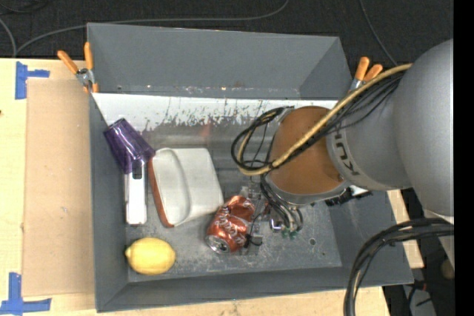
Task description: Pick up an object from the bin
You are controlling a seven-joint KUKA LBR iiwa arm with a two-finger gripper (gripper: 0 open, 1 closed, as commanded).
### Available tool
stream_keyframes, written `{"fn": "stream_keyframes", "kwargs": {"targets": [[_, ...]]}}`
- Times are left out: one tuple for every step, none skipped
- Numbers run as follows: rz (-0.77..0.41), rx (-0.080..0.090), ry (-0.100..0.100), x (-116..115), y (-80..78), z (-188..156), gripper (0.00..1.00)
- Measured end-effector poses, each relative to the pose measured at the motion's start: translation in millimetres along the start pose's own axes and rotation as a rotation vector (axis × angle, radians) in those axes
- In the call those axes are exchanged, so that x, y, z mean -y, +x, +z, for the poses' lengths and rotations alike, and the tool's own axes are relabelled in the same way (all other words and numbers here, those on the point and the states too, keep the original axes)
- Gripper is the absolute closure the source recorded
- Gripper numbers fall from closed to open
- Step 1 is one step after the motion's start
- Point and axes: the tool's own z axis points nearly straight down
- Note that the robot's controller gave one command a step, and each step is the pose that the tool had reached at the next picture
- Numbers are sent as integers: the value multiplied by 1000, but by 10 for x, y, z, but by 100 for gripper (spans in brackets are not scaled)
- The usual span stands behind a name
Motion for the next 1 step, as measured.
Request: {"fn": "stream_keyframes", "kwargs": {"targets": [[-61,2,6,18,63,-24,0]]}}
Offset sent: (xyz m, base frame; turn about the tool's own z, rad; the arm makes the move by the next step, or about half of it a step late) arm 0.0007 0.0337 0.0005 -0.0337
